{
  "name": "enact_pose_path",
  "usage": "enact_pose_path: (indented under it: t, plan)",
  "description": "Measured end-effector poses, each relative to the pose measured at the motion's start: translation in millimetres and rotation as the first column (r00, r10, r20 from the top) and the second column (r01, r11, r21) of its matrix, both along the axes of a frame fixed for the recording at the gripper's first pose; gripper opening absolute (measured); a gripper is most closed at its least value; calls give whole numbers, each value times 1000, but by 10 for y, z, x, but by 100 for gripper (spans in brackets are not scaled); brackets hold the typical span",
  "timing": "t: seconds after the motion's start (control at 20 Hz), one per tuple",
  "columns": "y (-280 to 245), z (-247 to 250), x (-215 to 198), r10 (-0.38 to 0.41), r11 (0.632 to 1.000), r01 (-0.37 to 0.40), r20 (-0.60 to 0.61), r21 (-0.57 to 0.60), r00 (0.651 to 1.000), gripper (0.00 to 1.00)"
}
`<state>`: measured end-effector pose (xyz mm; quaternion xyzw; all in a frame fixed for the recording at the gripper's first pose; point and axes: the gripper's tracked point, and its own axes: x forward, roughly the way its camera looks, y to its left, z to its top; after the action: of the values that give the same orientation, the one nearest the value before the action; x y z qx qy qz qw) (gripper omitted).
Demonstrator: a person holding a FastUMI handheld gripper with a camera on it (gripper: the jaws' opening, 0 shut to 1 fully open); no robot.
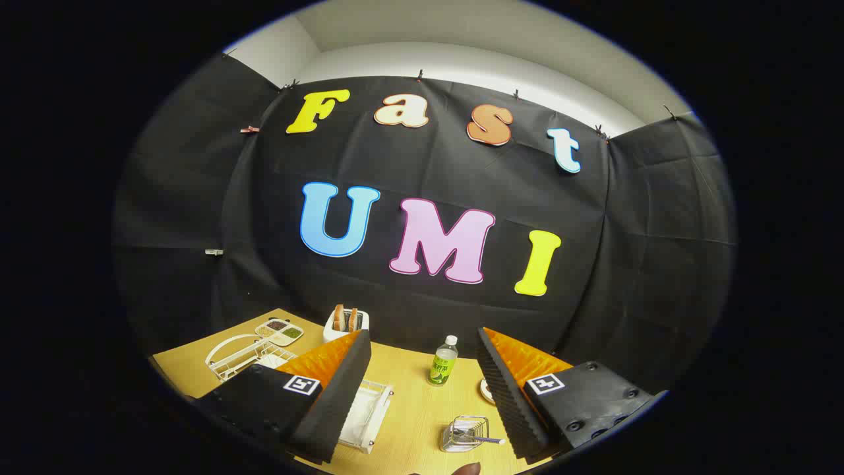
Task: Take the plate from the dish rack, then take the spoon from the basket and place it into the plate.
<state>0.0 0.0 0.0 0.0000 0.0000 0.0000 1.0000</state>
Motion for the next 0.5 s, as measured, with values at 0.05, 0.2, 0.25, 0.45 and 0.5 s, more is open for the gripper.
enact_pose_path:
  t: [0.05,0.2,0.25,0.45,0.5]
  plan:
    - [6,-3,-1,0,1000,0,-2,0,1000,98]
    - [21,3,11,-2,1000,2,-4,-1,1000,98]
    - [22,-1,12,-2,1000,2,-6,-1,1000,98]
    - [38,-6,24,0,1000,0,-12,1,1000,98]
    - [48,-2,28,1,1000,-1,-13,2,1000,98]
